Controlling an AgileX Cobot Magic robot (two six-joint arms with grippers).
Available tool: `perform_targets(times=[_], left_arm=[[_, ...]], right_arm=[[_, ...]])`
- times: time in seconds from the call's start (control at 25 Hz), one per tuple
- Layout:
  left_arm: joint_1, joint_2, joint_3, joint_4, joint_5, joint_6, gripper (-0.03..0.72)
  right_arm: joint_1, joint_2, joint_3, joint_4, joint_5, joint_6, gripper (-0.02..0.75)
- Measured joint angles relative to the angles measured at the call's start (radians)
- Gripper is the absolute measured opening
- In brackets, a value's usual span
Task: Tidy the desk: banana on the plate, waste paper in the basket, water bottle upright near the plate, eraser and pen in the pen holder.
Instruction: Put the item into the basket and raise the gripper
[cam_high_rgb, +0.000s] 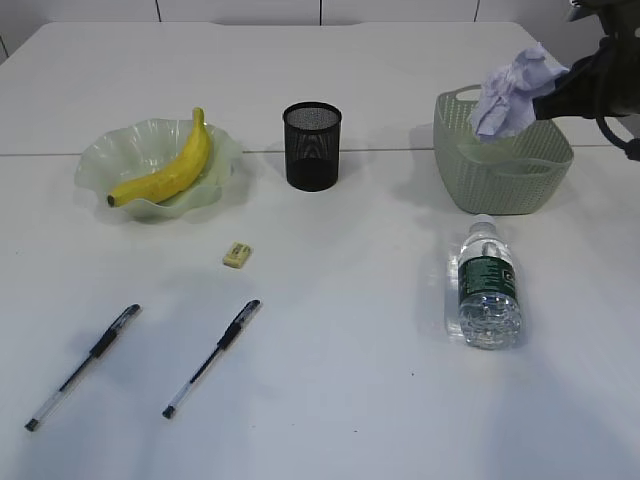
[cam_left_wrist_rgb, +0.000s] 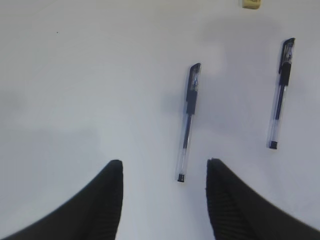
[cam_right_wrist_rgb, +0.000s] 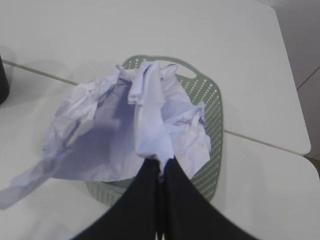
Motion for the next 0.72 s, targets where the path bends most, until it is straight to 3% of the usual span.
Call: perform_targets(times=[0.72], left_arm=[[0.000,0.000,0.000,0.002,-0.002,0.000,0.382]], right_arm=[[-0.005,0.198,-0.194,0.006,-0.064,0.000,-0.015]])
